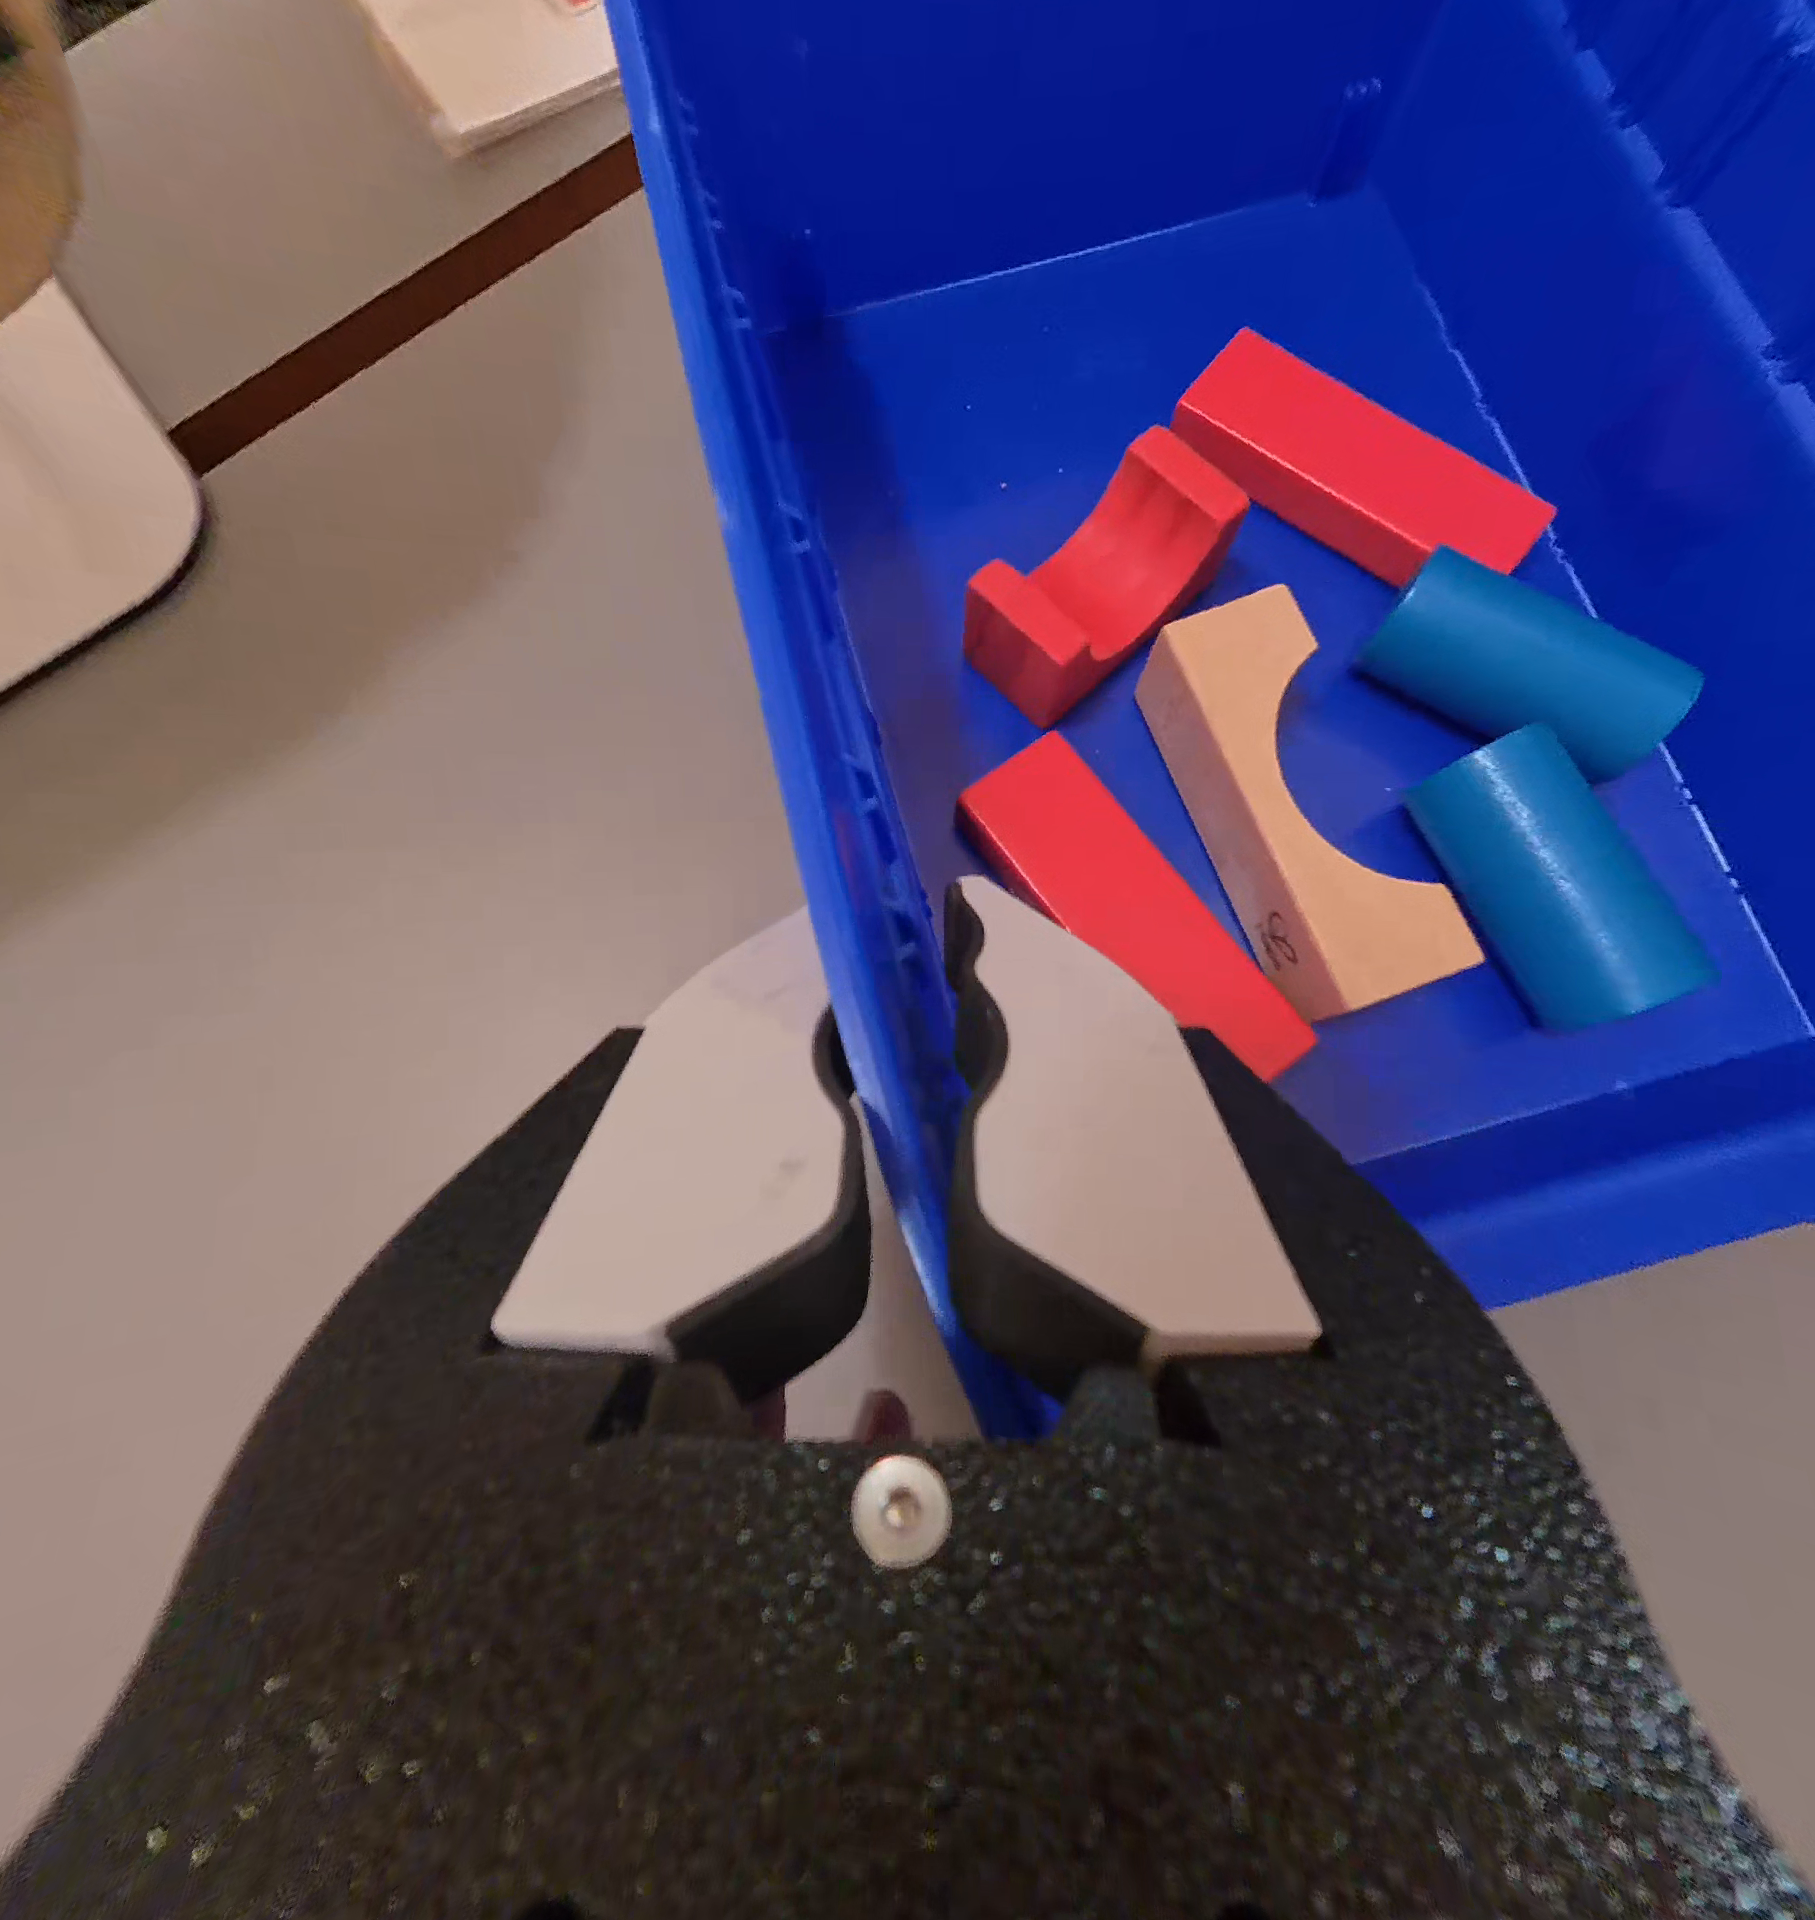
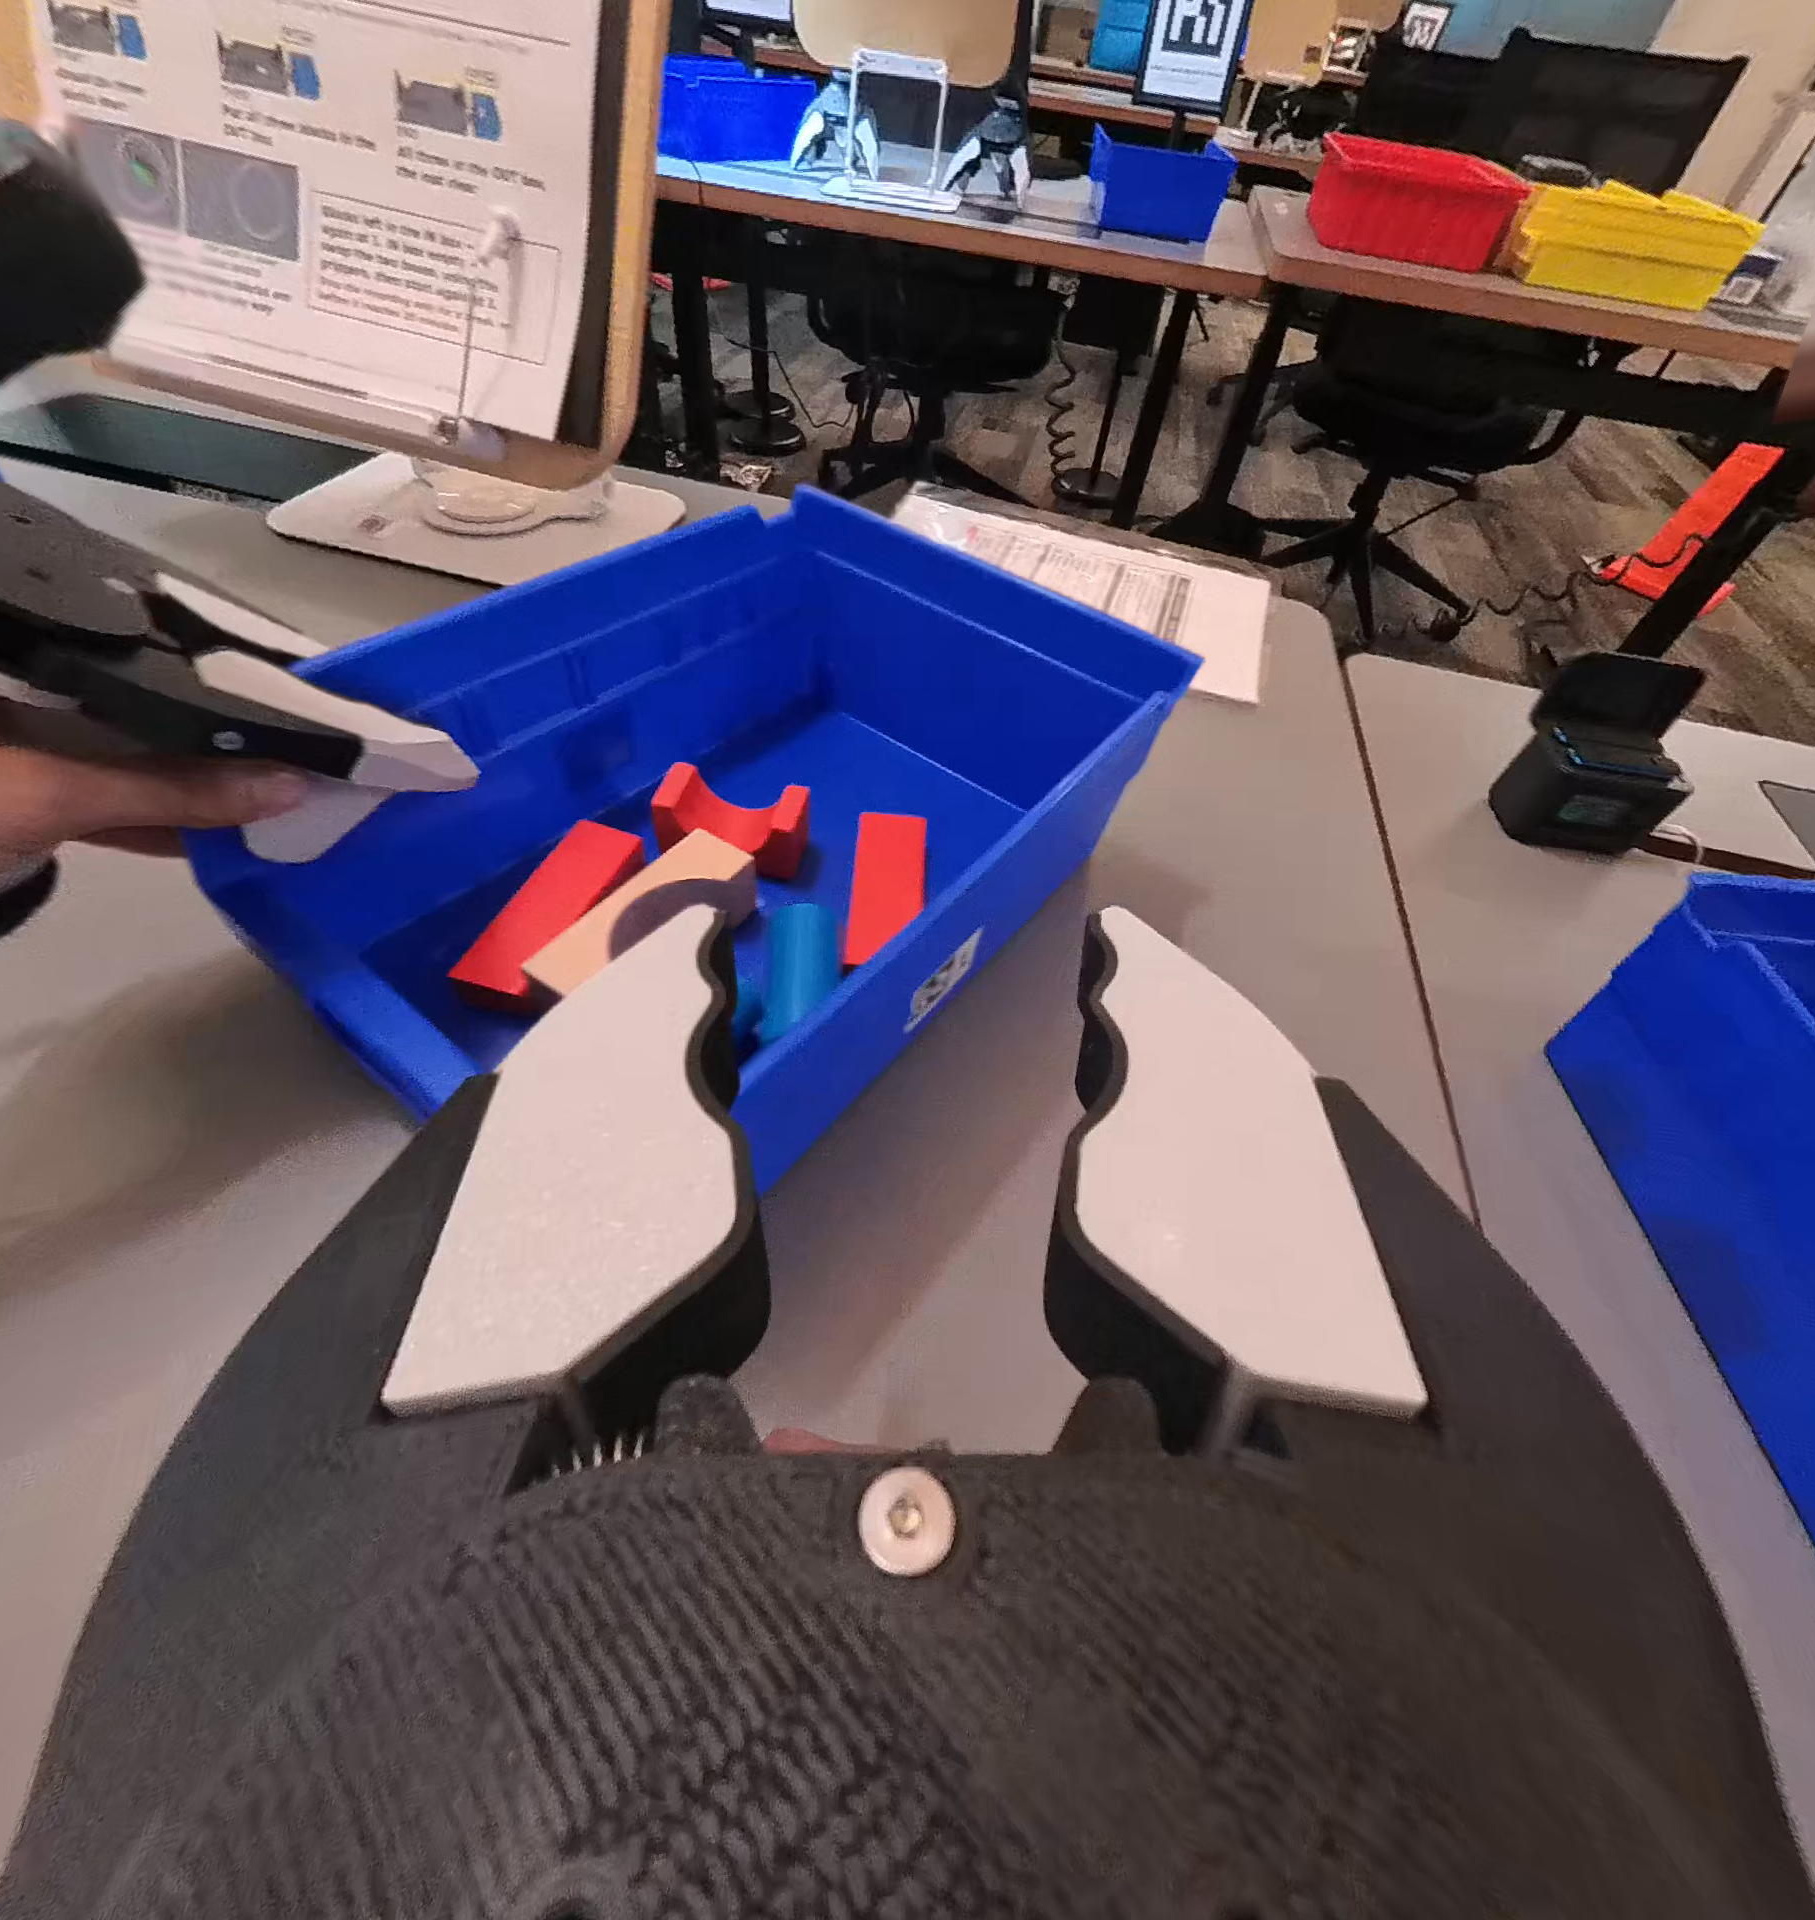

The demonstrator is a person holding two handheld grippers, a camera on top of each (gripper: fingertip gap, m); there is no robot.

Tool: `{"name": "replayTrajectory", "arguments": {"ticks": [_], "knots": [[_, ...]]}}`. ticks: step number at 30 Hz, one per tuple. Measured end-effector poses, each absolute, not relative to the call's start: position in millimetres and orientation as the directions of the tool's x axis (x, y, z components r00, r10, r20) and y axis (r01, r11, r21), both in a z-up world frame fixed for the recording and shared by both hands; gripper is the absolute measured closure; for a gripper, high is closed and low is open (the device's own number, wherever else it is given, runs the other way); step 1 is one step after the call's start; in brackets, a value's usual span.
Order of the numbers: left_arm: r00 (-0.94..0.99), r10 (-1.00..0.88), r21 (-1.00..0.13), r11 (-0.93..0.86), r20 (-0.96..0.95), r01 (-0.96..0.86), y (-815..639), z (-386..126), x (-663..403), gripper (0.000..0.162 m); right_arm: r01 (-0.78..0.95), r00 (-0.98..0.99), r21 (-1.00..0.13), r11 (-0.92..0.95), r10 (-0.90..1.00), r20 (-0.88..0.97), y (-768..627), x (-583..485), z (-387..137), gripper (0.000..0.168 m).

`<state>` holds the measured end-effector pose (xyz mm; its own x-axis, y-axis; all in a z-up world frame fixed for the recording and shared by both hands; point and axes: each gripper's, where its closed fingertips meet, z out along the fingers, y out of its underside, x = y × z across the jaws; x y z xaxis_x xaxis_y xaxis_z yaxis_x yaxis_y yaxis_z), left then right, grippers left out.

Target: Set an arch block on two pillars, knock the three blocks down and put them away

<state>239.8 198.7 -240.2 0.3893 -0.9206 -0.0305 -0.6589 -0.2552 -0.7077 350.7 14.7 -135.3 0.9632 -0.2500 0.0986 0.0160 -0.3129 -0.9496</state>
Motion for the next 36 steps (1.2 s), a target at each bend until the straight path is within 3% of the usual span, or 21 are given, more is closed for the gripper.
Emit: {"name": "replayTrajectory", "arguments": {"ticks": [8,13,22,26,30,36], "knots": [[0.474,-0.880,-0.711,-0.321,-0.020,-0.626,222.4,-240.7,123.1,0.151,0.025,0.994,-0.960,-0.279,-0.091,0.052,60.1,285.8,-125.3,0.102],[0.566,-0.824,-0.713,-0.380,-0.028,-0.589,232.0,-240.4,44.7,0.150,-0.049,0.988,-0.968,-0.246,0.127,-0.083,125.7,198.1,-108.1,0.085],[0.699,-0.714,-0.720,-0.471,-0.027,-0.509,234.0,-239.5,-53.6,0.149,-0.149,0.859,-0.897,-0.416,0.394,-0.325,285.8,29.3,-62.6,0.083],[0.724,-0.689,-0.719,-0.486,-0.033,-0.496,230.2,-239.3,-80.3,0.148,-0.189,0.847,-0.845,-0.501,0.351,-0.398,351.2,-31.5,-72.4,0.084],[0.736,-0.676,-0.718,-0.495,-0.036,-0.490,223.2,-239.3,-104.2,0.148,-0.181,0.847,-0.737,-0.652,0.278,-0.454,396.7,-82.1,-114.5,0.090],[0.738,-0.673,-0.722,-0.491,-0.040,-0.488,213.5,-238.8,-128.1,0.147,-0.101,0.943,-0.621,-0.777,0.125,-0.310,438.8,-93.4,-180.8,0.097]]}}
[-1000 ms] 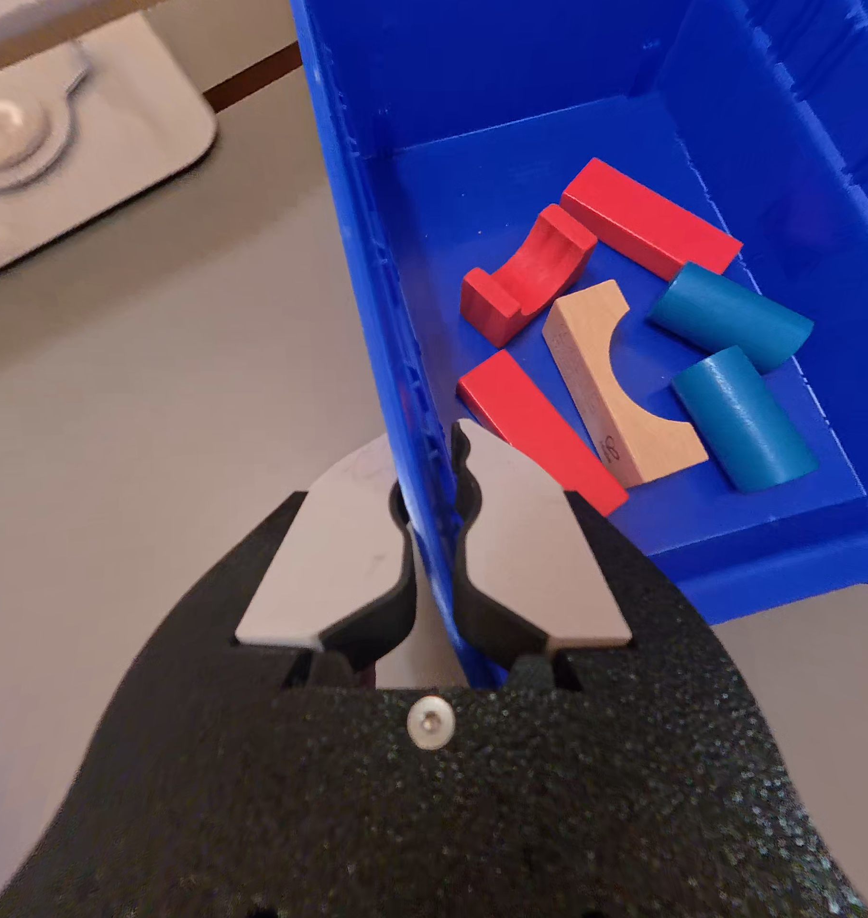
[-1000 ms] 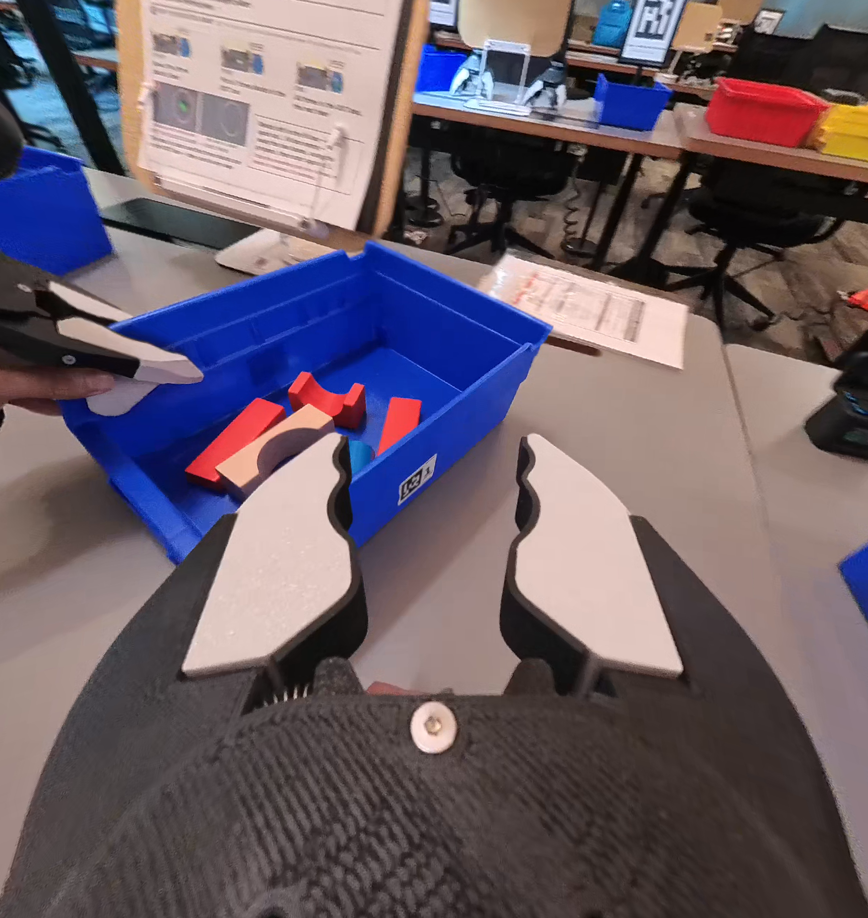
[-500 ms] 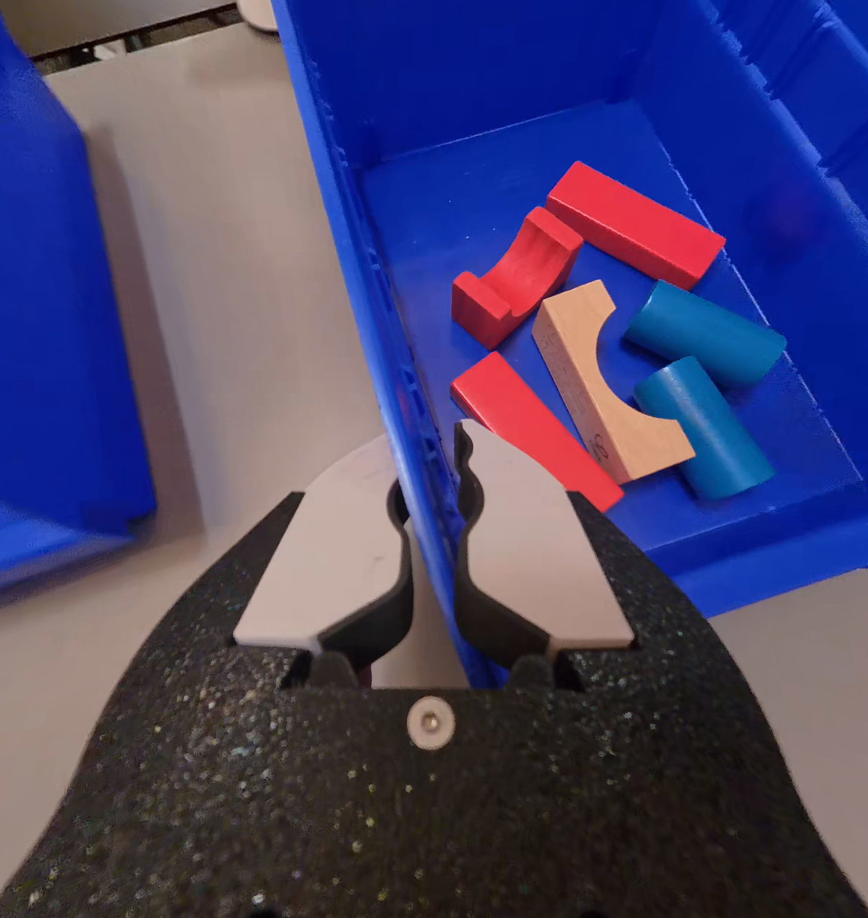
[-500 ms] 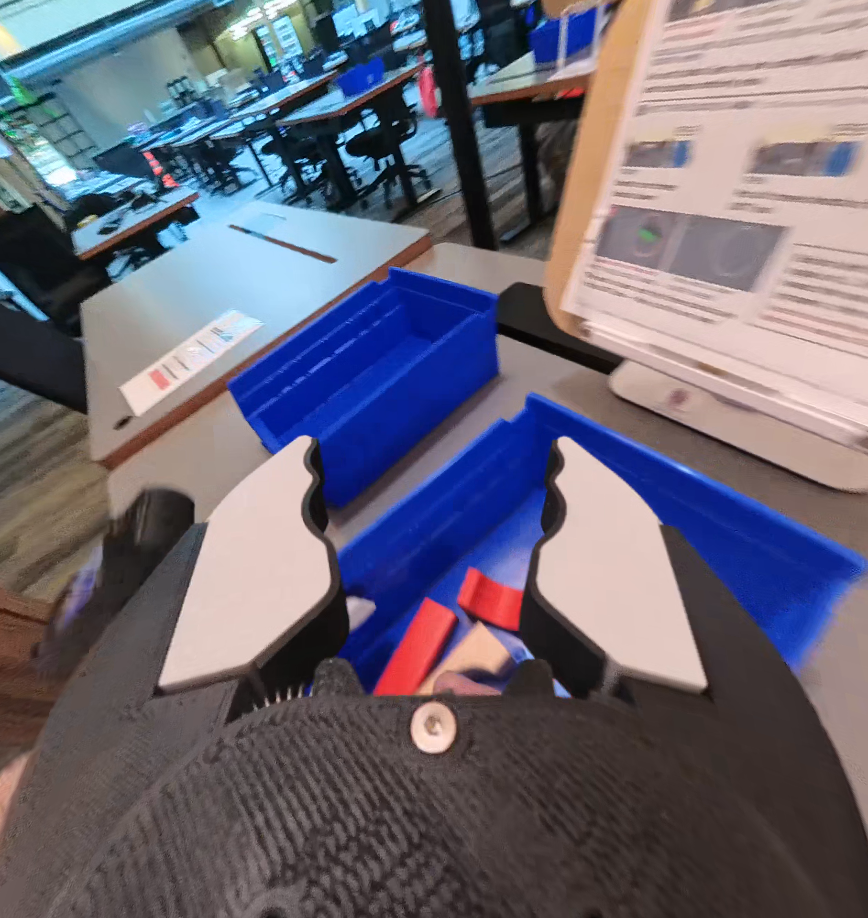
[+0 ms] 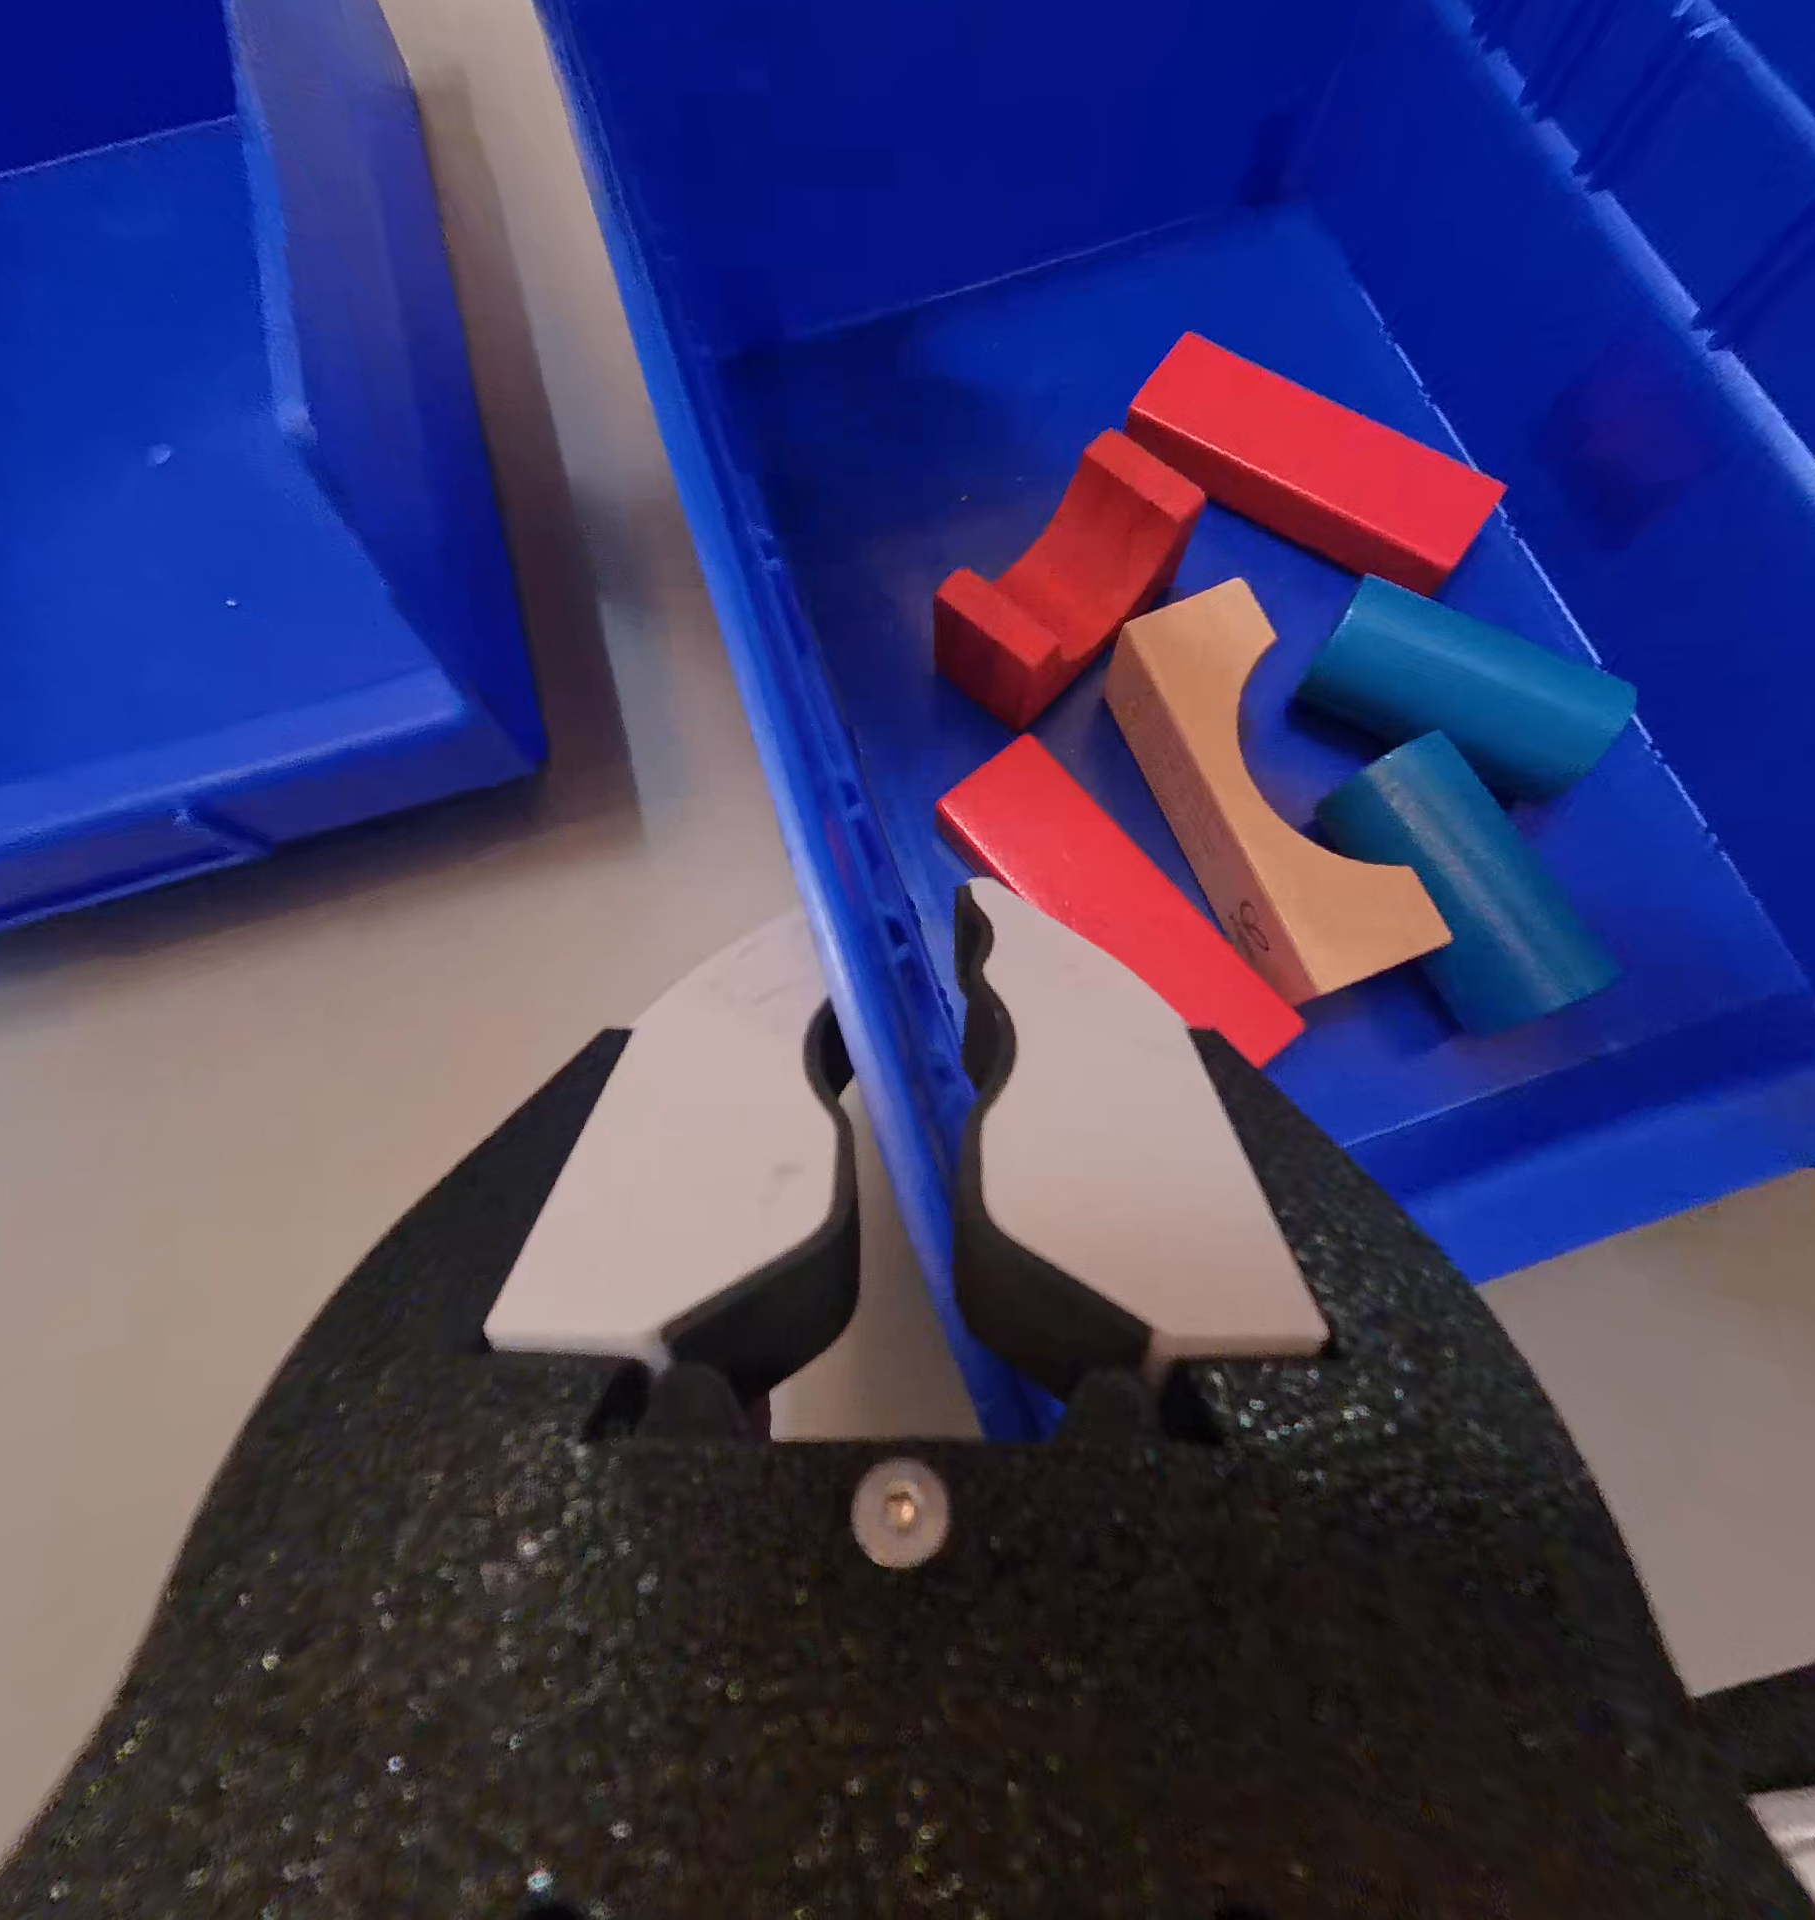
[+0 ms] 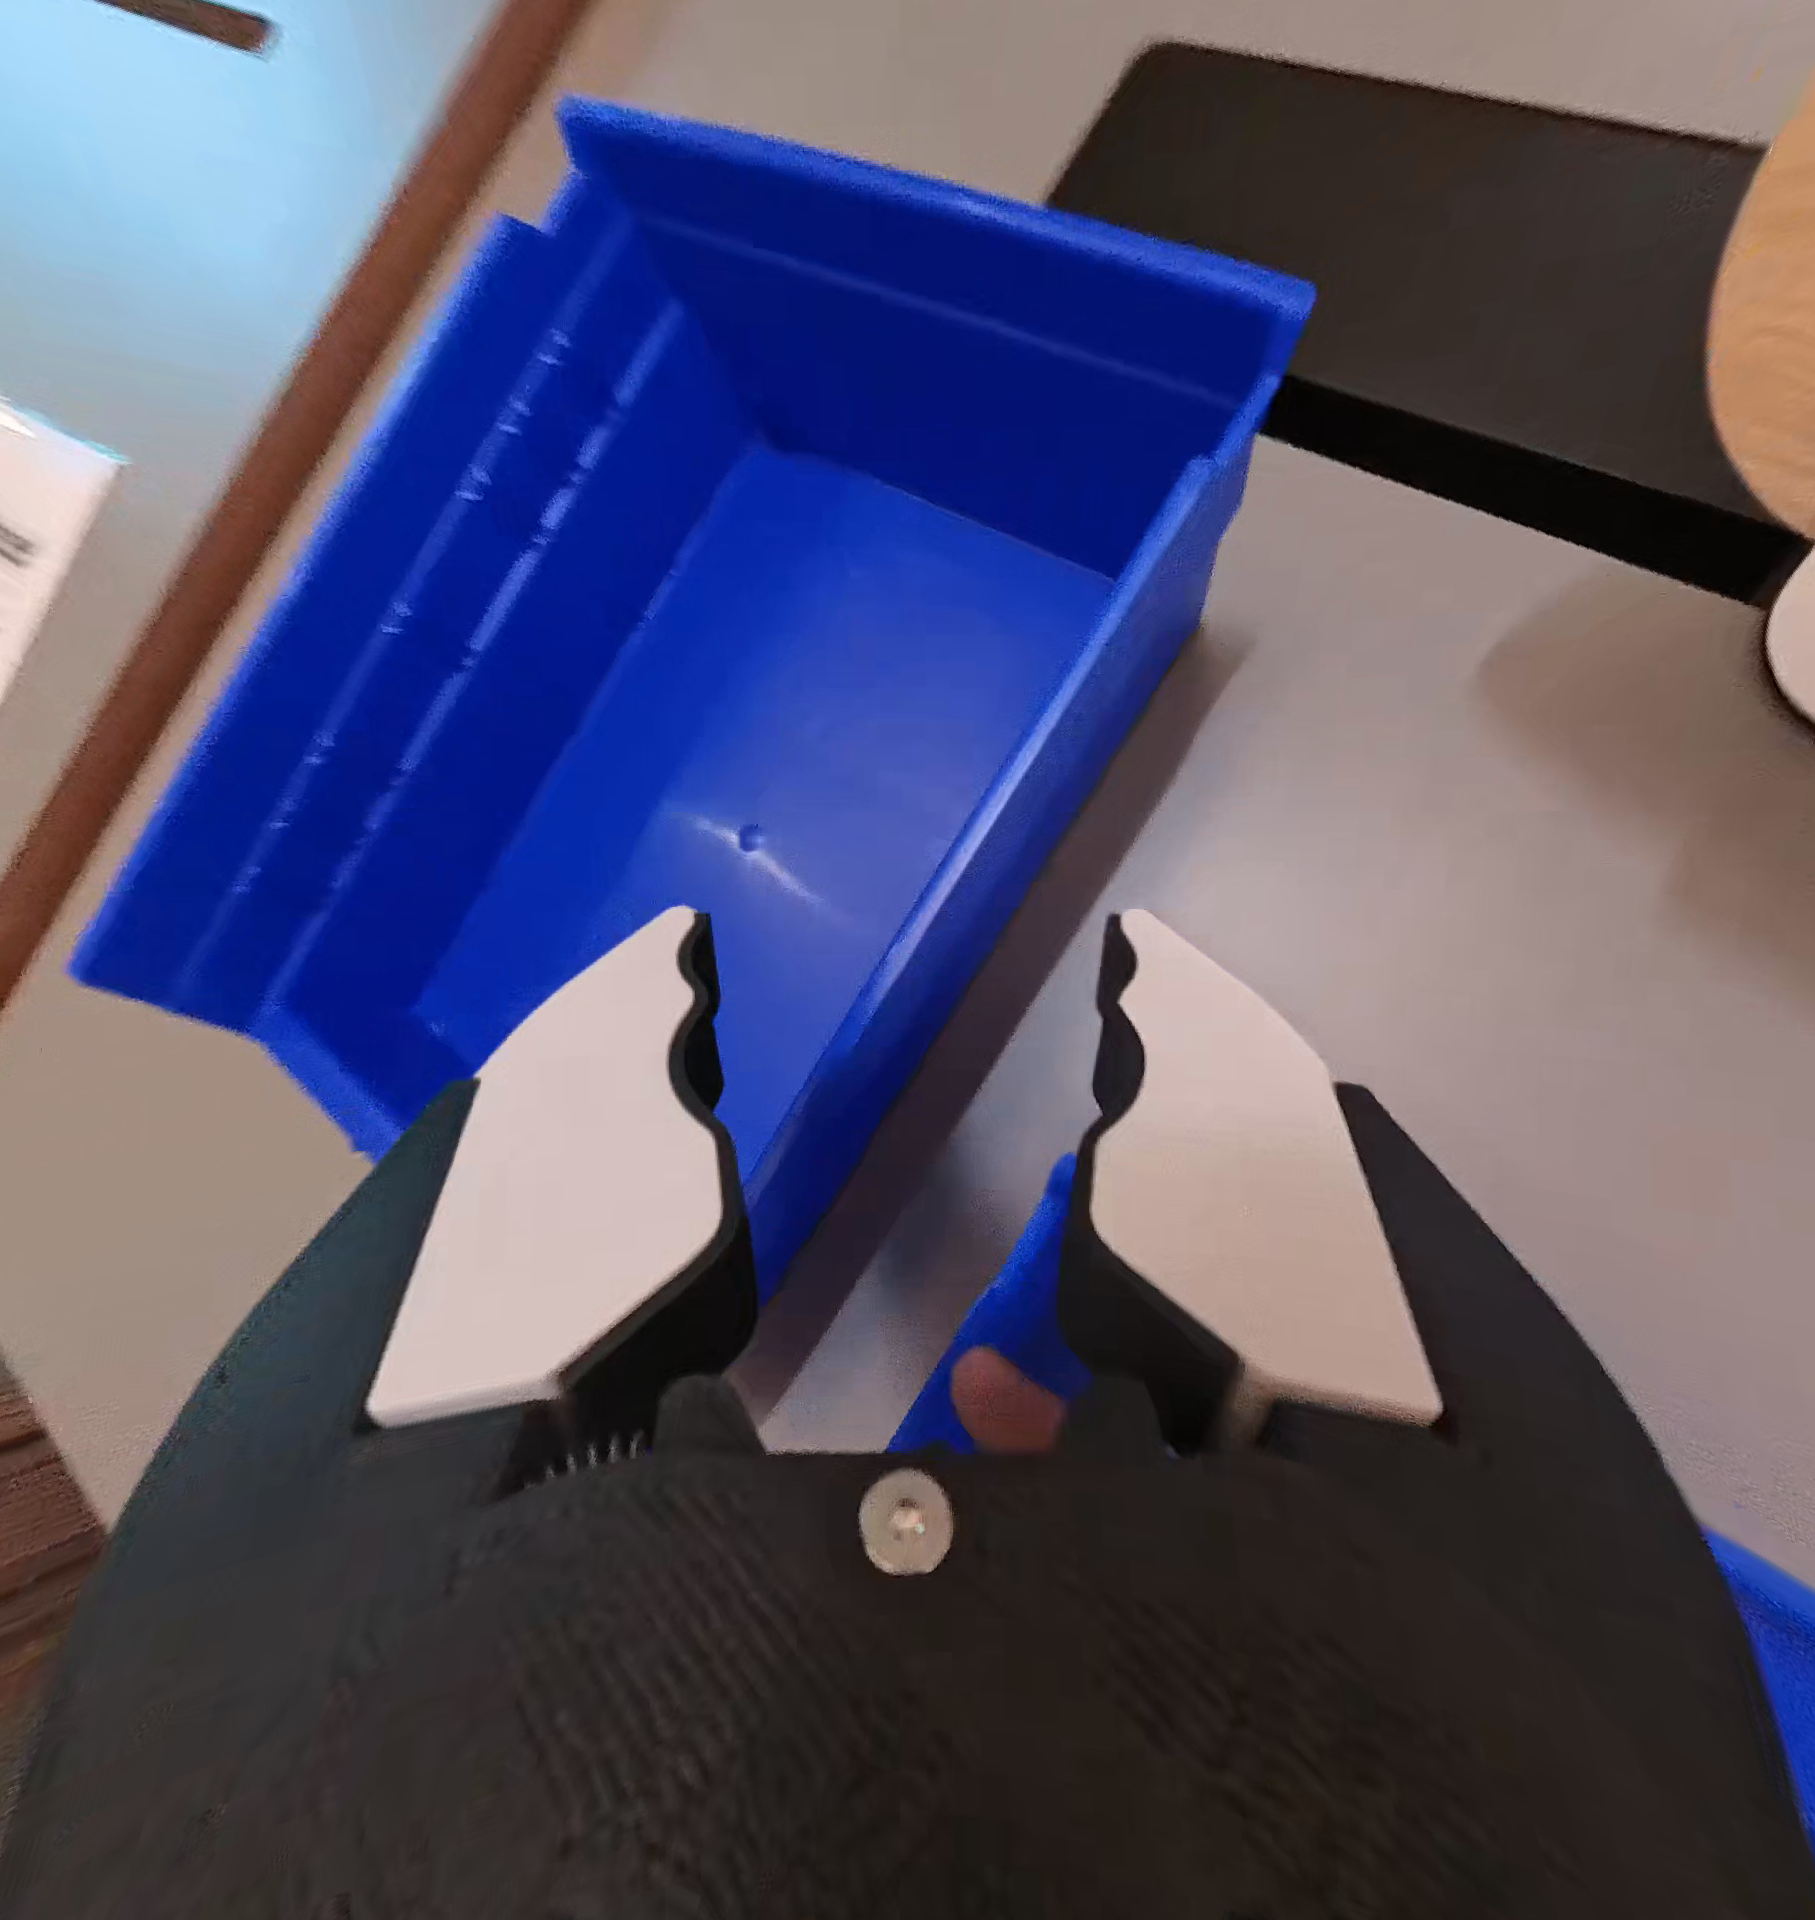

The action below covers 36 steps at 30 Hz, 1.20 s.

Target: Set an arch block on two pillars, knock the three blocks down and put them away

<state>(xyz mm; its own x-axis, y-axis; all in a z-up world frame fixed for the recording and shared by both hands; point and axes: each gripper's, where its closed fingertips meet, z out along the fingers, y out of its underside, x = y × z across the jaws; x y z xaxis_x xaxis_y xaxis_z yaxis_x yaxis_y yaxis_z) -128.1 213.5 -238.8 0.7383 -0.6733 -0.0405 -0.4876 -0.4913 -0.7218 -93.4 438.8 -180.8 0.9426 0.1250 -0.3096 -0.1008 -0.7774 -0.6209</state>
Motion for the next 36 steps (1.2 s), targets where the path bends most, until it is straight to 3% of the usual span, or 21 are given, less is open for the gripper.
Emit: {"name": "replayTrajectory", "arguments": {"ticks": [2,3,6,14,22,30,36], "knots": [[0.738,-0.674,-0.727,-0.489,-0.035,-0.481,212.1,-238.8,-131.2,0.146,-0.102,0.944,-0.613,-0.784,0.118,-0.308,444.8,-99.5,-184.8,0.129],[0.737,-0.676,-0.729,-0.488,-0.033,-0.480,211.8,-238.7,-132.1,0.146,-0.104,0.944,-0.611,-0.785,0.116,-0.310,447.0,-104.1,-184.1,0.132],[0.733,-0.679,-0.726,-0.478,-0.053,-0.495,210.8,-238.5,-134.1,0.146,-0.047,0.967,-0.584,-0.810,0.108,-0.229,448.8,-110.1,-190.2,0.120],[0.743,-0.668,-0.730,-0.485,-0.046,-0.481,206.0,-238.3,-135.7,0.146,0.000,0.996,-0.456,-0.890,0.039,-0.076,452.3,-102.9,-222.9,0.142],[0.747,-0.665,-0.755,-0.498,0.015,-0.428,205.0,-237.3,-138.1,0.144,0.006,1.000,-0.289,-0.957,-0.001,0.024,453.3,-98.5,-246.6,0.149],[0.749,-0.662,-0.790,-0.455,-0.008,-0.410,206.2,-232.9,-146.7,0.144,0.003,1.000,-0.313,-0.950,0.008,-0.015,464.6,-104.8,-249.8,0.159],[0.755,-0.655,-0.794,-0.447,-0.023,-0.412,206.5,-232.3,-149.0,0.144,-0.002,0.987,-0.308,-0.951,0.048,-0.156,472.8,-122.4,-245.3,0.163]]}}
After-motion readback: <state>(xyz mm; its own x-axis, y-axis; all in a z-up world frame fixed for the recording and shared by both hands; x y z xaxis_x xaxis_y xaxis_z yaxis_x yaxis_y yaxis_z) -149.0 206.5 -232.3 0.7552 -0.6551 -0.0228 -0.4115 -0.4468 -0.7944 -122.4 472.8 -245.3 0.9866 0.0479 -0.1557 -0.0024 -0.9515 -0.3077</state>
